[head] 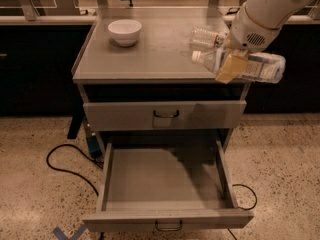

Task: Place blue plastic bottle into middle drawer

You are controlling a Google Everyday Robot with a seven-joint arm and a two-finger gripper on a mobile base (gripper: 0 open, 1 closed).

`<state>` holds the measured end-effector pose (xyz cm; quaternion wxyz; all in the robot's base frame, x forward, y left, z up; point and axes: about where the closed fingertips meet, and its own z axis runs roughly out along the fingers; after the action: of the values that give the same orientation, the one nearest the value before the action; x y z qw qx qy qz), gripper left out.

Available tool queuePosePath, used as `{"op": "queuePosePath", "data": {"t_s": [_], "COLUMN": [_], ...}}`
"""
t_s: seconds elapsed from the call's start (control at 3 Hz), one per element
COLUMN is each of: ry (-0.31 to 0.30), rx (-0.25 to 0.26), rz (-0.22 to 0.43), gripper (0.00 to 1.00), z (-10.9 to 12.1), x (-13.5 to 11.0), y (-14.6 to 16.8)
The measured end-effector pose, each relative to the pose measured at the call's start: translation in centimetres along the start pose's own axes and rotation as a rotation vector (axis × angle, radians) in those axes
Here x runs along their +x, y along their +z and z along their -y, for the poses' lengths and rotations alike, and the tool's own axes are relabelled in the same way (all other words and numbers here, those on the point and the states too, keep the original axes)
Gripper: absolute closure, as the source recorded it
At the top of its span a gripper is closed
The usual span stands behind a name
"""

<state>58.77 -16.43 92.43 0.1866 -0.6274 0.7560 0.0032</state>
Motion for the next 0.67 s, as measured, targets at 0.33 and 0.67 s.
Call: {"op": "queuePosePath", "data": {"t_s": [0.33,0.67], "ry": [0.001,-0.004], "rx": [-0.001,-0.038], "rz": [-0.001,-0.001], "gripper": [1.00,1.00], "z": [0.0,-2.5], "x": [0.0,0.7], "y": [0.1,1.3]}}
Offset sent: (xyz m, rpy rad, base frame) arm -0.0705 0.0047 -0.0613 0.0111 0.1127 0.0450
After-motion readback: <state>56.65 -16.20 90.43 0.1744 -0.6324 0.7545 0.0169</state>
